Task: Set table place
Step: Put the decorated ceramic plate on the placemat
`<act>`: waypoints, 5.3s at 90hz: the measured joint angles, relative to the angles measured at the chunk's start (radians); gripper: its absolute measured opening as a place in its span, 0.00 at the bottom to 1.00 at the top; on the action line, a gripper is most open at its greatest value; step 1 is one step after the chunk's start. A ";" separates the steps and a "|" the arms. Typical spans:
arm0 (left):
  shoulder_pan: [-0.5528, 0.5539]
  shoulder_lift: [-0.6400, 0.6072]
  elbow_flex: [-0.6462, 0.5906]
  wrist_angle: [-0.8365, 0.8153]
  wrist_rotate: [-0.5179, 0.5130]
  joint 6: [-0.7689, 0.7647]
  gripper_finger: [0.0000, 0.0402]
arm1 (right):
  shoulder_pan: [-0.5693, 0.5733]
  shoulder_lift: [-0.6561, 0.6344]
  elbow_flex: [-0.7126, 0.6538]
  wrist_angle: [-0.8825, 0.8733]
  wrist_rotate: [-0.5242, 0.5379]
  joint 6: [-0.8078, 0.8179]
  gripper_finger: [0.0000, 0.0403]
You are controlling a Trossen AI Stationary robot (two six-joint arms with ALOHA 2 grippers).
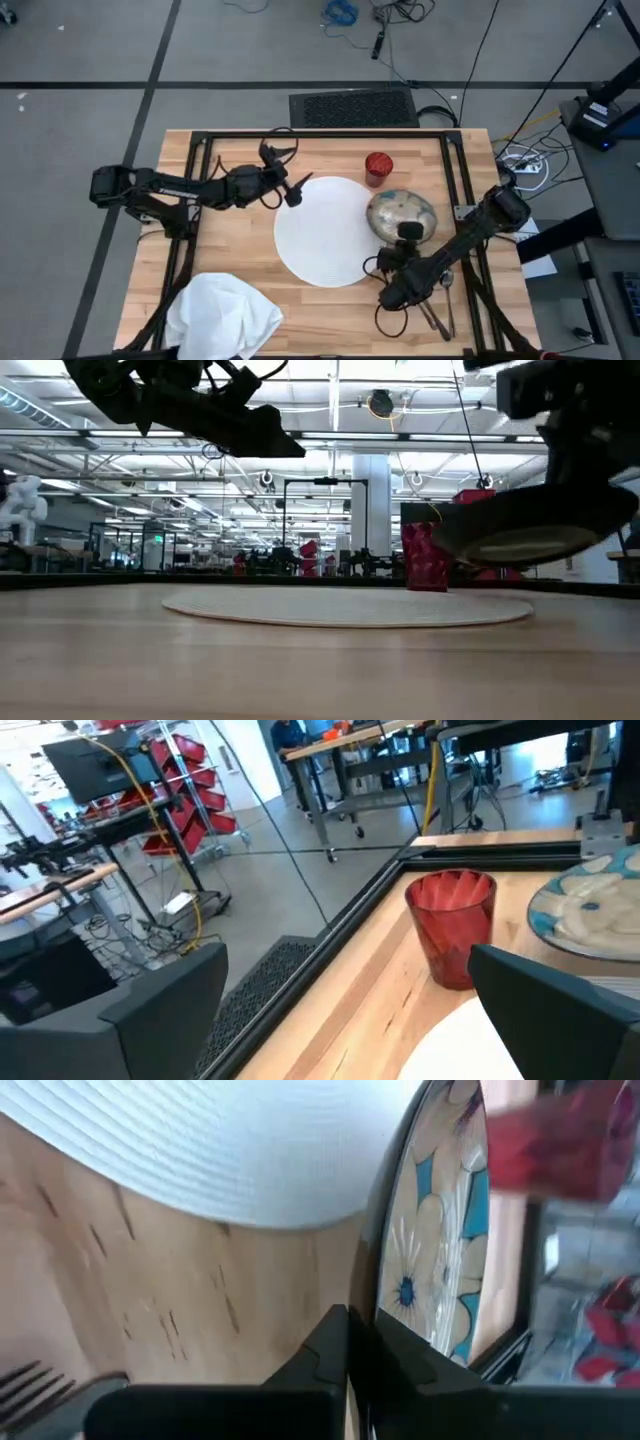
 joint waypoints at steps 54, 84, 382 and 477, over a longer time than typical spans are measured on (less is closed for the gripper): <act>-0.074 0.000 0.000 -0.007 -0.009 -0.037 1.00 | -0.132 0.005 -0.034 0.621 0.146 -0.740 0.00; -0.146 0.000 -0.001 -0.063 -0.099 -0.039 1.00 | -0.219 0.088 -0.108 0.886 0.130 -1.128 0.00; -0.193 0.000 -0.001 -0.074 -0.113 -0.049 1.00 | -0.235 0.089 -0.110 1.085 -0.158 -1.126 0.02; 0.169 0.282 0.002 -0.566 0.138 -0.667 1.00 | -0.315 0.090 -0.171 1.081 -0.174 -1.231 0.03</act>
